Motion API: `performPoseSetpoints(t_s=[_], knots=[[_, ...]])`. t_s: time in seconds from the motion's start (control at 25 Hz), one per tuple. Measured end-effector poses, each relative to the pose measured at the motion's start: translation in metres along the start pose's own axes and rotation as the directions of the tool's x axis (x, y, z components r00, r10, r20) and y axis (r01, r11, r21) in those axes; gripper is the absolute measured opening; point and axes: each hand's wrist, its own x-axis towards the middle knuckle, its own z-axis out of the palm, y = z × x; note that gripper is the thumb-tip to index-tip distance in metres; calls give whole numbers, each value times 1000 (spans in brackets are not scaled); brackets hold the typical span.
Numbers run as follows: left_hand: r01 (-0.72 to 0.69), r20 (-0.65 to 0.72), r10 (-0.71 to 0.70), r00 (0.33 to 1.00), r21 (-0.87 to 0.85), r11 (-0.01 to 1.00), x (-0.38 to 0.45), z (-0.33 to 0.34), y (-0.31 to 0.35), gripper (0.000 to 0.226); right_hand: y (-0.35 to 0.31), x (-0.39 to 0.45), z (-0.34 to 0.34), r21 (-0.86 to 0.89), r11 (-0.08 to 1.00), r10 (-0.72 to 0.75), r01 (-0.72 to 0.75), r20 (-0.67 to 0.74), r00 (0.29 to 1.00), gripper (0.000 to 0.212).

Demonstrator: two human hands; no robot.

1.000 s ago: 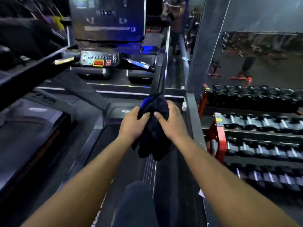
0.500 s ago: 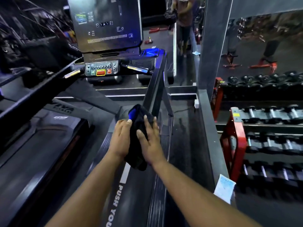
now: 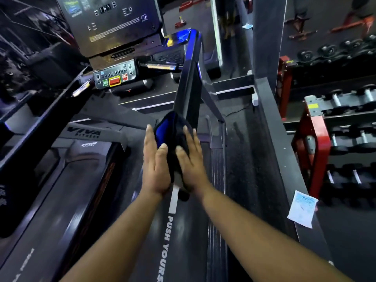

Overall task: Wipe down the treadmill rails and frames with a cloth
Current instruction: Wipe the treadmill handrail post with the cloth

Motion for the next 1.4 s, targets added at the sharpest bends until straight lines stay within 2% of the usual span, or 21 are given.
performPoseSetpoints(t_s=[0.08,0.16,0.24,0.32,0.36,0.44,0.56,0.6,0.72,0.76,0.88,1.0,1.08,1.24,1.32,1.4], knots=[[-5,58,-2,998,132,991,0,-3,-1,78,13,40,-7,106,977,182,-182,14,983,57],[29,96,-48,994,194,980,0,-4,1,80,14,31,0,204,944,267,-260,-6,964,61],[31,84,-45,995,168,985,1,-4,1,82,-2,-9,8,126,980,162,-153,-65,985,66],[41,39,-46,998,115,993,1,-2,1,80,-18,-24,3,-2,1000,-9,9,24,1000,66],[35,25,-39,999,126,991,1,-1,2,77,-21,-8,-3,-65,997,-46,51,80,996,66],[34,26,-42,999,250,968,2,-2,2,72,-23,61,-9,-247,964,-61,99,155,986,67],[57,55,-83,995,368,928,1,-2,4,71,-37,133,-14,-430,901,27,66,207,978,58],[55,17,-66,998,352,934,-1,0,6,74,-39,123,-14,-431,900,30,66,213,977,55],[20,-178,31,984,276,961,-9,5,8,77,-37,27,-17,-328,915,-139,236,293,946,53],[24,-203,36,978,285,958,-9,6,10,76,-34,6,-20,-298,916,-163,269,337,927,53],[42,-132,2,991,326,944,-8,5,10,74,-25,56,-17,-340,906,-150,254,303,941,55],[43,-14,-41,999,377,925,-7,1,13,71,-26,120,-19,-343,931,-72,123,156,985,71],[44,33,-64,997,420,906,-7,0,16,73,-21,91,-16,-264,962,-34,65,122,992,70],[53,67,-82,994,363,930,-3,-3,12,83,-19,-26,-12,-40,997,-57,64,157,986,65],[47,94,-87,992,365,930,-2,-4,10,85,-11,-2,-8,-44,994,-98,104,119,988,66],[45,130,-110,985,423,905,1,-5,12,85,6,62,-7,-96,995,-9,17,83,997,67]])
